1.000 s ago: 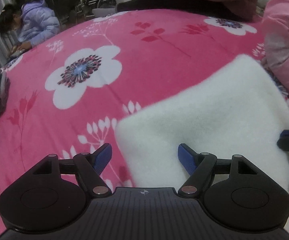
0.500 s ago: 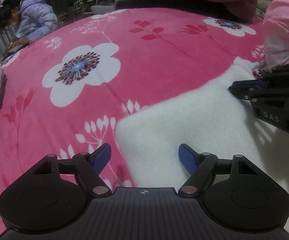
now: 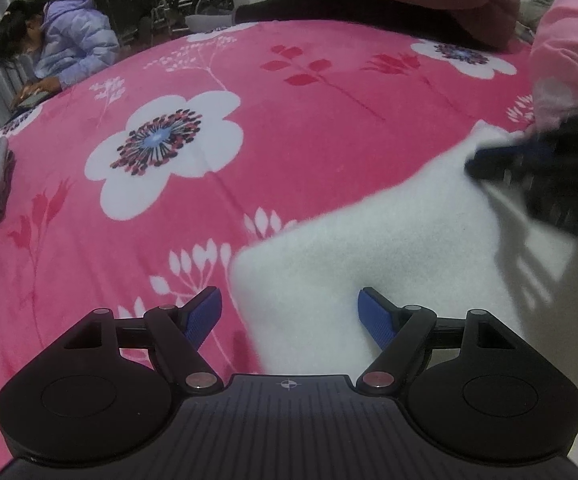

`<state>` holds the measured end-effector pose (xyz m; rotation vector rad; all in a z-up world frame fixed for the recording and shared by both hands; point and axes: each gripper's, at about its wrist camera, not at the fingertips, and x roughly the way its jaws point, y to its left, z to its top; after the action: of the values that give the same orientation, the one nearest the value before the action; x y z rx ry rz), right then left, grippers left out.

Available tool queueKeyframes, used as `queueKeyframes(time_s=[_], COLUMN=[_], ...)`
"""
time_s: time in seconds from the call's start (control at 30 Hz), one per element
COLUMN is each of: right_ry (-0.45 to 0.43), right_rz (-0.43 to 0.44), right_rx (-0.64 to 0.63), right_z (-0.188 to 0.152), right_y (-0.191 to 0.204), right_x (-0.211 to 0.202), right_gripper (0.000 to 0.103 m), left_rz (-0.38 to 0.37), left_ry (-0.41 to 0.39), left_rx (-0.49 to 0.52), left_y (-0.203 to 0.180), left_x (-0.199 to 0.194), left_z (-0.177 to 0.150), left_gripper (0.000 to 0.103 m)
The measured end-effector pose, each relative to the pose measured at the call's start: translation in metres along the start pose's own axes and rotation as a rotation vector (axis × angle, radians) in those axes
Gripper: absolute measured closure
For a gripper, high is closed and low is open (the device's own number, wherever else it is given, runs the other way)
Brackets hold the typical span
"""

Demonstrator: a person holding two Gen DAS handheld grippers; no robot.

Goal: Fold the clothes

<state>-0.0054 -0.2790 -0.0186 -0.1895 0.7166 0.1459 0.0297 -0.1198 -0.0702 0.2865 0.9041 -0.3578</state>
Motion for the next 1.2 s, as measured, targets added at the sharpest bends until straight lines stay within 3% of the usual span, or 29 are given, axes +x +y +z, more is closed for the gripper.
queueKeyframes(time_s=[0.1, 0.27, 1.2], right_ry=[-0.02, 0.07, 0.068], right_rz=[-0.01, 0.029, 0.034], right_rx=[0.005, 0.089, 0.069], right_z=[0.007, -0.012, -0.014], right_y=[-0.004, -0.019, -0.019], right_x=[0.005, 0.042, 0.042], right_gripper=[0.097, 0.099, 0.099], left_rz=[-0.001, -0.001, -0.007], left_ry=[0.007, 0.0, 0.013], left_rx=[-0.016, -0.005, -0.027], left_y=[0.0, -0.003, 0.0], left_x=[0.0, -0.001, -0.001], left_z=[0.0, -0.002, -0.002], left_gripper=[0.027, 0.027, 0.026])
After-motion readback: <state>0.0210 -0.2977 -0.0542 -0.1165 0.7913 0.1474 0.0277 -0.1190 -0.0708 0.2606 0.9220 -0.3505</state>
